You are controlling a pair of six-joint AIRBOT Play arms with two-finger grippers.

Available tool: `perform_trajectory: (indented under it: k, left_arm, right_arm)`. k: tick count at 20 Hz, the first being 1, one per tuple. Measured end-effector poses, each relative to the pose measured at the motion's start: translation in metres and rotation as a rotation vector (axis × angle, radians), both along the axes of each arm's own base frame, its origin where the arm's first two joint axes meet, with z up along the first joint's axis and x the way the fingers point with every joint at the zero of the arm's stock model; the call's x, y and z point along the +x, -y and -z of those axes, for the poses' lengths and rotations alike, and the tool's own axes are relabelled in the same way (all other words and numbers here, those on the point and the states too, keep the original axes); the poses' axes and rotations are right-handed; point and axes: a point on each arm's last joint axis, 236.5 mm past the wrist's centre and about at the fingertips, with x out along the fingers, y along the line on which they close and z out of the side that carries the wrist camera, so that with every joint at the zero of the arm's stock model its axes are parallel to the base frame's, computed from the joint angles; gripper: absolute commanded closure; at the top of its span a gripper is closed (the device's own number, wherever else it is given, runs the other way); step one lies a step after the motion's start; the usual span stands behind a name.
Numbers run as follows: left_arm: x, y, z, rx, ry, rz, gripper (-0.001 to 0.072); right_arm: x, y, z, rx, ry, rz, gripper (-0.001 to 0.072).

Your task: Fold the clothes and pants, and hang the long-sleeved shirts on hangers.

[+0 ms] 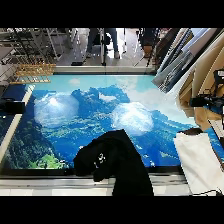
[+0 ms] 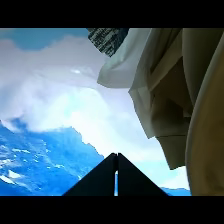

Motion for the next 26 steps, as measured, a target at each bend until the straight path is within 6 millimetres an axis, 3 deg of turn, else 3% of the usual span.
perform_trajectory:
  k: [3,4,7,8,9,11,13,18,21,22,24,25,26]
  left_arm:
    - [0.002,0.029,0.022,-0.091,-0.072,0.076,0.0018]
    - [-0.001,0.048,0.036,-0.129,-0.132,0.135,0.0018]
    - [-0.024,0.129,0.094,-0.281,-0.358,0.416,0.0018]
    - [-0.031,0.153,0.110,-0.316,-0.417,0.502,0.0017]
    - [-0.040,0.177,0.128,-0.351,-0.481,0.588,0.0016]
    - [-0.051,0.214,0.158,-0.383,-0.583,0.727,0.0016]
    - [-0.059,0.239,0.187,-0.389,-0.662,0.841,0.0016]
    - [-0.058,0.270,0.239,-0.396,-0.777,0.978,0.0019]
    - [-0.052,0.280,0.258,-0.403,-0.812,1.003,0.0114]
    - [-0.050,0.283,0.263,-0.405,-0.817,1.007,0.0180]
    - [-0.047,0.290,0.270,-0.414,-0.815,1.015,0.0468]
    - [-0.046,0.294,0.271,-0.419,-0.810,1.018,0.0570]
    - [-0.045,0.298,0.272,-0.427,-0.806,1.019,0.0613]
  right_arm:
    - [-0.003,-0.021,0.000,0.162,-0.002,0.009,0.0660]
    - [-0.007,-0.028,0.003,0.201,-0.022,0.003,0.0543]
    - [-0.025,-0.041,0.019,0.231,-0.129,-0.024,0.0587]
    - [-0.033,-0.041,0.026,0.225,-0.174,-0.027,0.0497]
    - [-0.042,-0.043,0.035,0.225,-0.229,-0.030,0.0304]
    - [-0.070,-0.055,0.059,0.252,-0.385,-0.068,0.0266]
    - [-0.110,-0.080,0.088,0.324,-0.583,-0.143,0.0244]
    - [-0.205,-0.161,0.145,0.599,-0.963,-0.343,0.0245]
    - [-0.244,-0.190,0.173,0.634,-1.096,-0.416,0.0245]
    - [-0.255,-0.198,0.183,0.626,-1.133,-0.437,0.0245]
    - [-0.274,-0.212,0.197,0.602,-1.201,-0.485,0.0247]
    - [-0.283,-0.218,0.205,0.585,-1.237,-0.509,0.0250]
    - [-0.291,-0.224,0.213,0.565,-1.270,-0.536,0.0251]
